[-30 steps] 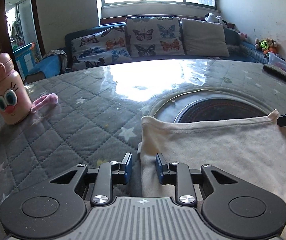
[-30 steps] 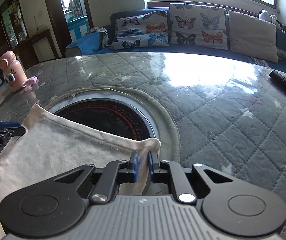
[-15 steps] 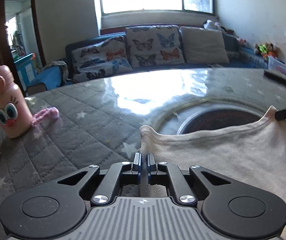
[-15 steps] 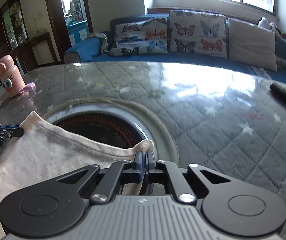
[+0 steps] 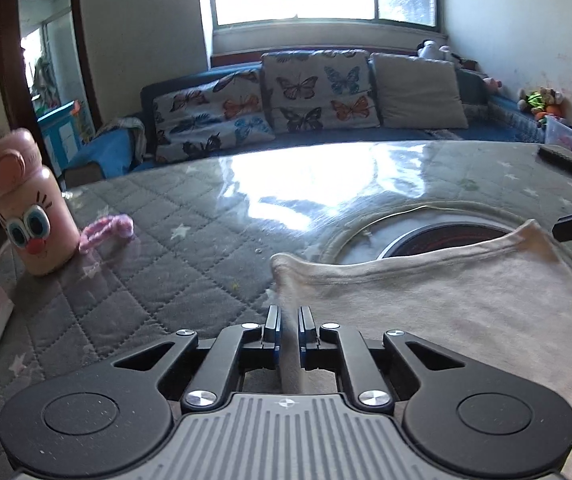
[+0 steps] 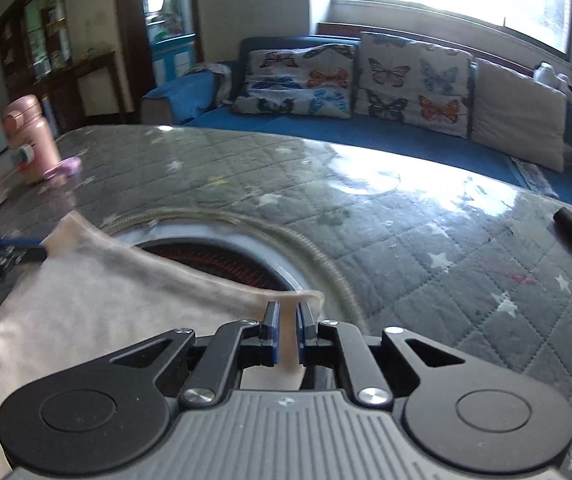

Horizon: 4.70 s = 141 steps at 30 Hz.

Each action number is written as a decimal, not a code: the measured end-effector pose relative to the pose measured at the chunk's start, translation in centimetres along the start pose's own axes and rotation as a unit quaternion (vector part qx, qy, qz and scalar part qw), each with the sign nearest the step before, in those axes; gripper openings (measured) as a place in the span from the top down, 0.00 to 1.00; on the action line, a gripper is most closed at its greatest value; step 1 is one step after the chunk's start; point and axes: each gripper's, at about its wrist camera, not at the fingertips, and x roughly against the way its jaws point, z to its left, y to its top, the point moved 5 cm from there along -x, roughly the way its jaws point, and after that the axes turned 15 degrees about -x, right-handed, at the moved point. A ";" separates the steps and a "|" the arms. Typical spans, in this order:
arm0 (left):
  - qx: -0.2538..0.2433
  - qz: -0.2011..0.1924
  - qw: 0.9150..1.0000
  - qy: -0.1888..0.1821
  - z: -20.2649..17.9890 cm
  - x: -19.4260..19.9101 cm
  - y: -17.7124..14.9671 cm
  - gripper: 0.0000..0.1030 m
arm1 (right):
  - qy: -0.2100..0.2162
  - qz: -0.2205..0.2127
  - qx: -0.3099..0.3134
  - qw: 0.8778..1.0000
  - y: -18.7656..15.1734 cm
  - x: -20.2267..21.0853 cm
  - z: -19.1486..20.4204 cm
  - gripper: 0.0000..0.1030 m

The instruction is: Fold clothes

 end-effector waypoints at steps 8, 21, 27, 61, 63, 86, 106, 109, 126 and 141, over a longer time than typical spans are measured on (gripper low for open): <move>-0.047 -0.010 0.998 -0.041 -4.4 4.3 -1.5 0.90 | 0.048 0.038 0.064 0.996 -5.4 4.2 3.5 0.89; -0.114 -0.042 0.988 -0.099 -12.5 10.9 -5.5 0.86 | 0.110 0.080 0.161 0.978 -14.6 10.2 8.3 0.82; -0.148 -0.054 0.982 -0.099 -14.5 12.3 -7.1 0.79 | 0.104 0.072 0.206 0.970 -18.1 12.5 9.2 0.82; -0.195 -0.086 0.958 -0.190 -22.9 12.8 -5.5 0.76 | -0.050 -0.048 -0.038 0.997 -18.7 19.5 -5.4 0.78; -0.201 -0.086 0.956 -0.196 -23.4 12.9 -5.6 0.77 | -0.073 -0.054 -0.055 0.994 -18.7 19.5 -6.9 0.78; -0.211 -0.089 0.953 -0.197 -24.0 12.9 -5.5 0.77 | -0.159 -0.086 -0.189 0.965 -19.2 18.7 -15.3 0.89; -0.220 -0.093 0.951 -0.196 -24.0 12.8 -5.2 0.77 | -0.169 -0.111 -0.192 0.960 -17.3 17.6 -17.0 0.87; -0.213 -0.098 0.953 -0.192 -23.6 13.0 -4.7 0.77 | -0.167 -0.120 -0.196 0.959 -17.3 18.2 -16.8 0.82; -0.214 -0.094 0.952 -0.199 -24.4 12.4 -4.6 0.77 | -0.151 -0.149 -0.208 0.955 -15.4 20.0 -16.1 0.96; -0.173 -0.108 0.965 -0.166 -19.5 14.4 -5.2 0.77 | -0.047 -0.215 -0.053 0.974 -6.4 25.6 -2.2 0.96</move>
